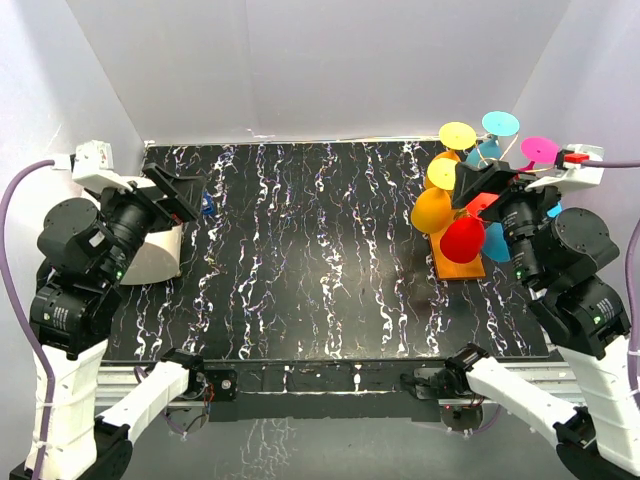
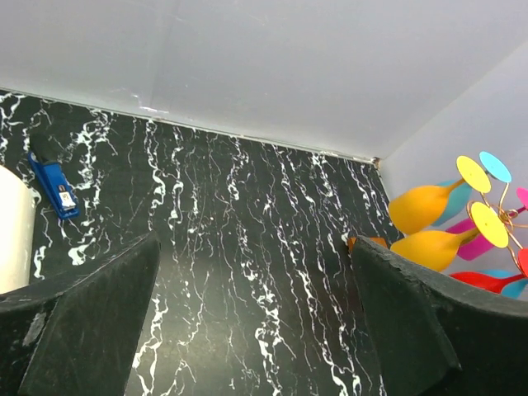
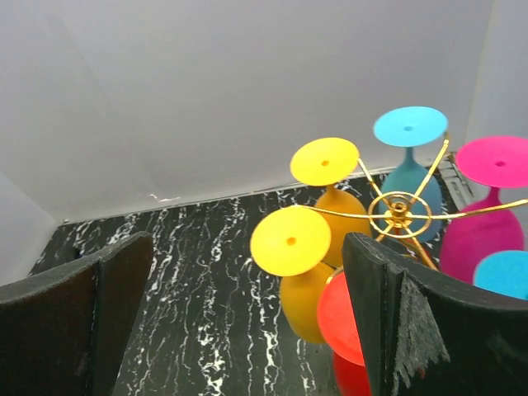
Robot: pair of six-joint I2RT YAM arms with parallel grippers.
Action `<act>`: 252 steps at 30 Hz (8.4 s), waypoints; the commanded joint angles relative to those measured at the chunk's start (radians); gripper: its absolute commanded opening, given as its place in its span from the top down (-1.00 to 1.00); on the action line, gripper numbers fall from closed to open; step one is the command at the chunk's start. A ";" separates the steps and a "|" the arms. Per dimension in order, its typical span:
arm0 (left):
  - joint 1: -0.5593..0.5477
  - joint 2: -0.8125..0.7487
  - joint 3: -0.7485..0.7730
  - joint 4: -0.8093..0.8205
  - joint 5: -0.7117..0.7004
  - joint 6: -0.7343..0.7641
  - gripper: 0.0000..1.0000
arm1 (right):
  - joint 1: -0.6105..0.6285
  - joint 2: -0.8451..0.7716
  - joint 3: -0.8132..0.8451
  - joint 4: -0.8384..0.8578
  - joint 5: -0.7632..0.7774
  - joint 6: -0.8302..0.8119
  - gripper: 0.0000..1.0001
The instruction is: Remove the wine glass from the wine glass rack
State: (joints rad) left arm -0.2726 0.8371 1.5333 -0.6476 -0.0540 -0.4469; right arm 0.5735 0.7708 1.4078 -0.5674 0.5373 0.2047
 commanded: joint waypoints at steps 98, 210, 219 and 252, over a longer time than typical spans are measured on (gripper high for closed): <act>-0.024 -0.015 -0.190 0.117 0.253 -0.096 -0.97 | 0.118 0.470 0.065 -0.195 0.355 -0.715 0.71; -0.024 0.027 -0.168 0.090 0.304 -0.184 -0.97 | 0.126 0.230 0.076 -0.079 -0.247 -0.617 1.00; -0.024 0.002 -0.203 0.107 0.330 -0.222 -0.97 | 0.126 0.242 0.088 0.057 -0.412 -0.345 1.00; -0.024 -0.065 -0.357 0.366 0.537 -0.526 -0.15 | 0.126 0.331 -0.020 0.432 -0.705 0.242 1.00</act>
State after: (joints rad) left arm -0.2913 0.7723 1.1824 -0.3115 0.4797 -0.9565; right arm 0.6960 1.1137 1.4036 -0.2543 -0.1169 0.4202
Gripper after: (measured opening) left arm 0.649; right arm 0.029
